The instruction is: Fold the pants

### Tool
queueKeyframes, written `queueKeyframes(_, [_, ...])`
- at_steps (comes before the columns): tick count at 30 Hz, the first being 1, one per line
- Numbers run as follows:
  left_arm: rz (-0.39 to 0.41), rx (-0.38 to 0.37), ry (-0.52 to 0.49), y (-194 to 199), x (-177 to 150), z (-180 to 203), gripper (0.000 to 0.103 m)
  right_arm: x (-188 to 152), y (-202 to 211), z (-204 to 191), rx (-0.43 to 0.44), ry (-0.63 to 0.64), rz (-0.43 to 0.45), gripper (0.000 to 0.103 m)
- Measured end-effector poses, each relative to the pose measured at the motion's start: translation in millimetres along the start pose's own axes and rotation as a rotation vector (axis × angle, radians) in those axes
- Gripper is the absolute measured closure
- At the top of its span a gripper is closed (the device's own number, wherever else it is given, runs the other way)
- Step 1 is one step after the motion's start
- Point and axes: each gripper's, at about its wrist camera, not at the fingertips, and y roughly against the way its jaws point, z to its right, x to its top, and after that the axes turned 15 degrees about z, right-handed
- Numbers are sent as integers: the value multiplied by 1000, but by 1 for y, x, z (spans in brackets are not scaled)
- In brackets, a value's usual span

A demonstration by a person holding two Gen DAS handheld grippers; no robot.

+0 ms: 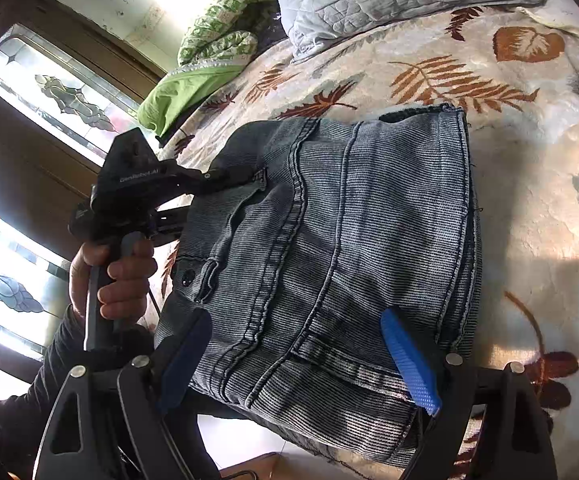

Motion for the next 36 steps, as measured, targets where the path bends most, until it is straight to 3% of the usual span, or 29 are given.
queueKeyframes(1, [25, 20, -109, 1, -2, 16, 80, 0, -1, 0, 1, 4, 0, 14])
queueKeyframes(2, [20, 35, -127, -1, -2, 18, 79, -1, 0, 1, -2, 8, 0, 14])
queueKeyframes(4, [-3, 26, -18, -8, -1, -2, 72, -3, 2, -1, -5, 12, 0, 14])
queueKeyframes(5, [-2, 25, 55, -7, -1, -16, 54, -3, 2, -2, -5, 12, 2, 14])
queueKeyframes(7, [19, 79, 167, 6, -3, -34, 38, -1, 4, -4, -5, 12, 0, 14])
queueKeyframes(10, [64, 22, 217, 41, -10, -33, 37, 3, 11, -7, -19, -12, 6, 14])
queueKeyframes(14, [61, -28, 181, 73, -41, -13, 34, 22, 36, -17, 37, -58, 111, 14])
queueKeyframes(16, [1, -28, 143, 72, -64, -5, 34, 27, 39, -24, 68, -61, 125, 14])
queueKeyframes(17, [-15, 14, 104, 68, -76, -1, 34, 26, 34, -25, 68, -61, 102, 14])
queueKeyframes(18, [-54, 82, 22, 59, -88, 4, 34, 22, 25, -24, 47, -59, 66, 14])
queueKeyframes(20, [-24, 138, -95, 57, -97, 18, 38, 7, -3, -10, -46, -56, -53, 14])
queueKeyframes(26, [65, 97, -47, 92, -94, 31, 39, 16, 33, -33, -52, -14, 76, 15])
queueKeyframes(28, [6, 102, -14, 77, -106, 22, 39, 12, 39, -34, -28, -22, 79, 15])
queueKeyframes(29, [-33, 86, 32, 67, -113, 13, 44, 6, 34, -31, -34, -24, 59, 15])
queueKeyframes(31, [-18, 47, 103, 69, -114, 5, 50, -10, 12, -14, -82, -40, -25, 14])
queueKeyframes(33, [-12, 39, 115, 73, -113, 5, 59, -16, 13, -10, -48, -35, 34, 14])
queueKeyframes(36, [-3, -10, 165, 75, -117, -7, 64, -15, 11, -10, -55, -41, 30, 14])
